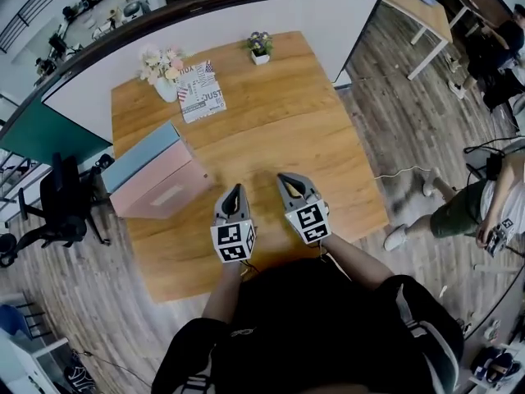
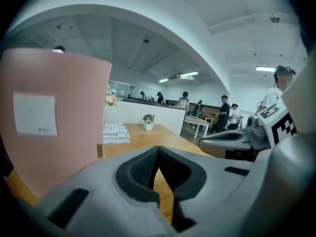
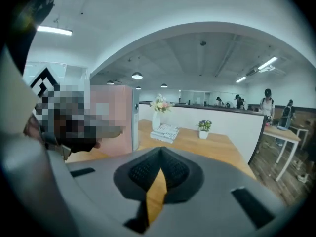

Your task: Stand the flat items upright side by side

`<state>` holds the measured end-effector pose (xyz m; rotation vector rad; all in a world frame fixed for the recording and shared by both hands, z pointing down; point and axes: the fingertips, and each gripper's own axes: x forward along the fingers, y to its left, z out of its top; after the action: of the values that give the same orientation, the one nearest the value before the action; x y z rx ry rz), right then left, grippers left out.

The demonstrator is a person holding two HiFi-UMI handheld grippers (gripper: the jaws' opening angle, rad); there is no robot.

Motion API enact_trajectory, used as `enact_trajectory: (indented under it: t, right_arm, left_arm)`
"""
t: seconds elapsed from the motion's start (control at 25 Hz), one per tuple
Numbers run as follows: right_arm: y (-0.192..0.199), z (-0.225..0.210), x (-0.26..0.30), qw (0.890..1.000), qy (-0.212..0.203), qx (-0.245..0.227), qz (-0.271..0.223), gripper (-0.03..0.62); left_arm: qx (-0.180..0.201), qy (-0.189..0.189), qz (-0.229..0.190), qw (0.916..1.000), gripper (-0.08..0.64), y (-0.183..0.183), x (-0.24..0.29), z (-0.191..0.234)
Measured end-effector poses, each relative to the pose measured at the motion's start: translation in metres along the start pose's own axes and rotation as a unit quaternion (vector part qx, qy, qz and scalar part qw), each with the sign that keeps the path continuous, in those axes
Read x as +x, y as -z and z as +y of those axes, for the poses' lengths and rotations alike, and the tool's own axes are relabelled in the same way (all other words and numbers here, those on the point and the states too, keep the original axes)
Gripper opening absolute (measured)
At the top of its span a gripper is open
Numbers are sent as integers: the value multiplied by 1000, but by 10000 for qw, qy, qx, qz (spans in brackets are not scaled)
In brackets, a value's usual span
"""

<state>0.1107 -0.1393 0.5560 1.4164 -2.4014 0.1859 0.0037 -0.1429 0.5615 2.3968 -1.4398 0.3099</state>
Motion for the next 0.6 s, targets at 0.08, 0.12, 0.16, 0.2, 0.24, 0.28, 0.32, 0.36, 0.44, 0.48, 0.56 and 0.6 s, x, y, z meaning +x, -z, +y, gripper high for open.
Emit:
enact_trajectory:
  t: [0.08,0.12,0.16,0.2,0.24,0.28,0.32,0.36,0.44,0.48,0.56,0.6]
  right_arm:
    - [-30,-10,-6,9996,89,-142,-236,5]
    - [-46,-14,-9,9990,114,-192,-390,5]
    - [-64,-18,-12,9981,130,-218,-562,5]
    - [-82,-21,-17,9969,147,-218,-741,5]
    - [-100,-24,-21,9955,172,-201,-914,5]
    - [-117,-28,-27,9938,206,-185,-1076,5]
    - [-134,-31,-32,9920,244,-184,-1227,5]
    - [-149,-34,-38,9900,281,-200,-1365,5]
    - [-174,-39,-49,9863,369,-281,-1586,5]
    - [-183,-42,-55,9848,422,-311,-1655,5]
    - [-193,-46,-65,9828,500,-325,-1746,5]
    - [-195,-47,-68,9819,515,-333,-1792,5]
  left_arm:
    - [111,-34,-320,9994,0,-36,-3,-5]
    - [183,-53,-477,9987,0,-54,-5,-7]
    - [270,-88,-625,9976,0,-71,-8,-10]
    - [368,-135,-761,9963,0,-88,-11,-12]
    - [469,-186,-894,9947,0,-104,-15,-14]
    - [567,-232,-1035,9927,0,-120,-20,-16]
    - [660,-277,-1188,9903,0,-135,-26,-18]
    - [753,-330,-1345,9875,0,-150,-33,-20]
    - [928,-464,-1625,9812,0,-175,-48,-21]
    - [989,-525,-1727,9786,0,-183,-55,-21]
    - [1047,-597,-1811,9761,0,-190,-63,-22]
    - [1050,-611,-1793,9763,0,-188,-65,-21]
